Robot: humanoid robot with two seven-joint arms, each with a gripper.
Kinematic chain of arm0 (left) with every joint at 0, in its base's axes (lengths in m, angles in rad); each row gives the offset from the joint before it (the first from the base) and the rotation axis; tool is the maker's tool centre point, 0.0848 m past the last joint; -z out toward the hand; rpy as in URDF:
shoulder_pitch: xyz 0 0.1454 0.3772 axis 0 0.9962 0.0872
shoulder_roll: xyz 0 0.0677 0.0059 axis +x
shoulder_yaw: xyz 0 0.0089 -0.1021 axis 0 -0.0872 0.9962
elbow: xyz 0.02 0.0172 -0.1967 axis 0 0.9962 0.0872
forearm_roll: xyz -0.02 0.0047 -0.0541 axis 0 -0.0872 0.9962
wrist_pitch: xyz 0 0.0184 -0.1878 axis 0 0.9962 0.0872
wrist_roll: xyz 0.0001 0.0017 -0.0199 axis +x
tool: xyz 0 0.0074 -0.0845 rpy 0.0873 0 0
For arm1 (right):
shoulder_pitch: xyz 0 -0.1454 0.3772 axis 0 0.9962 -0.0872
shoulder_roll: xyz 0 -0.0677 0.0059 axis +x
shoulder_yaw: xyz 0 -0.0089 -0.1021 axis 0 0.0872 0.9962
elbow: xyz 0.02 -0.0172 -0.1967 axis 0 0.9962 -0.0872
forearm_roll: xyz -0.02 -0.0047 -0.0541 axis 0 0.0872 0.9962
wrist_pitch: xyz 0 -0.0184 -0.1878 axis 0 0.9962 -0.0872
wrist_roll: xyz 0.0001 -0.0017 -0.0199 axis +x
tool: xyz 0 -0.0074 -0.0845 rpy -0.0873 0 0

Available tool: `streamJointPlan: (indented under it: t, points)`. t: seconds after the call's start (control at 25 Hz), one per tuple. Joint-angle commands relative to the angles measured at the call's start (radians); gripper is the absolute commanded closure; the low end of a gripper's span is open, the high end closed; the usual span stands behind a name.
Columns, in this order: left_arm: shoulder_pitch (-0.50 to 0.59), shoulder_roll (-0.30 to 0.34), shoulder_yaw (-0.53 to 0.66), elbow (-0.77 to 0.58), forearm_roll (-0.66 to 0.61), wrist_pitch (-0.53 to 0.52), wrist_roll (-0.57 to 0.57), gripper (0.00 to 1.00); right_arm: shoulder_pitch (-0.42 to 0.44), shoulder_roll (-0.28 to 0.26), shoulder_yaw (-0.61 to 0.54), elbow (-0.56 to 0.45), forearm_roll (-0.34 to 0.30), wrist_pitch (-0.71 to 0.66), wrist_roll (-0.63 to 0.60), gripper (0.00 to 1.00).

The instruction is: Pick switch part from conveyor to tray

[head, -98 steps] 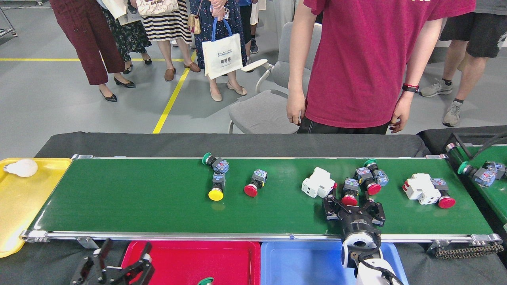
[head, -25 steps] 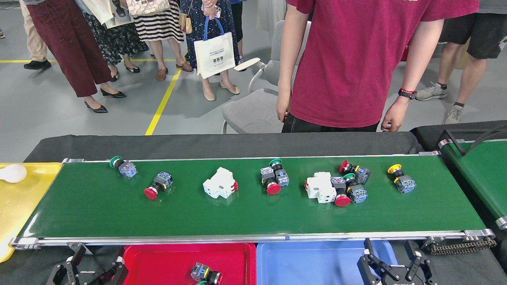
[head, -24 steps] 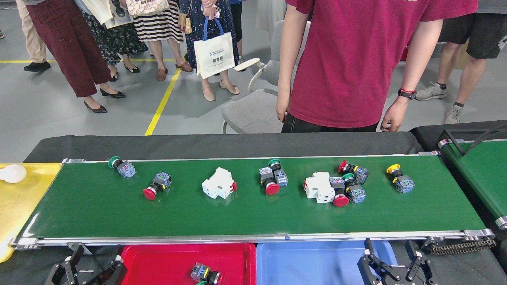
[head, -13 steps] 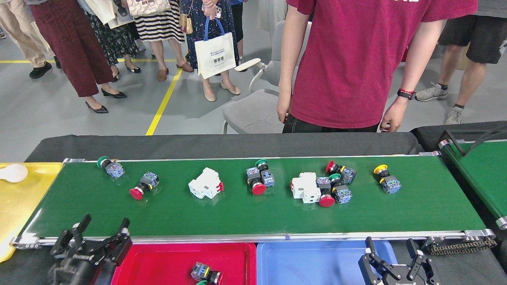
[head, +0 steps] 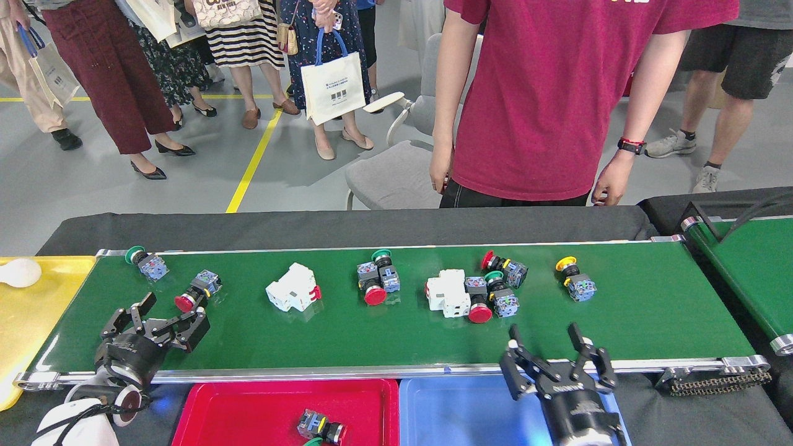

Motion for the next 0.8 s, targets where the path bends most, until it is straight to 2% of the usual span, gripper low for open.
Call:
streamJointPlan:
  t: [0.0, 0.08, 0.2, 0.32, 0.44, 0.52, 0.68, 0.76]
  points:
    - [-0.057, 0.009, -0.005, 0.056, -0.002, 0.015, 0.023, 0.01, -0.059, 0.03, 0.043, 0.052, 0.039, 0.071, 0.025, 0.04]
    - [-0.115, 0.004, -0.014, 0.156, -0.004, 0.046, 0.066, 0.02, -0.117, 0.044, 0.079, 0.13, 0.05, 0.132, 0.027, 0.04]
    - [-0.207, 0.003, -0.13, 0.326, -0.002, 0.104, 0.159, 0.19, -0.206, 0.056, 0.137, 0.238, 0.05, 0.201, 0.028, 0.04]
    - [-0.227, -0.003, -0.203, 0.374, -0.002, 0.143, 0.227, 0.41, -0.251, 0.065, 0.162, 0.321, 0.048, 0.233, 0.044, 0.04]
    - [-0.227, -0.003, -0.218, 0.374, 0.003, 0.132, 0.232, 0.75, -0.294, 0.097, 0.162, 0.39, 0.045, 0.235, 0.045, 0.04]
    - [-0.227, -0.006, -0.218, 0.371, 0.007, 0.132, 0.239, 0.88, -0.318, 0.099, 0.163, 0.416, 0.041, 0.236, 0.045, 0.04]
    - [-0.218, -0.005, -0.222, 0.351, 0.004, 0.116, 0.284, 0.95, -0.344, 0.099, 0.172, 0.477, 0.013, 0.236, 0.041, 0.04]
    - [-0.192, 0.0, -0.221, 0.271, 0.006, 0.046, 0.284, 0.95, -0.363, 0.099, 0.171, 0.5, 0.007, 0.238, 0.041, 0.04]
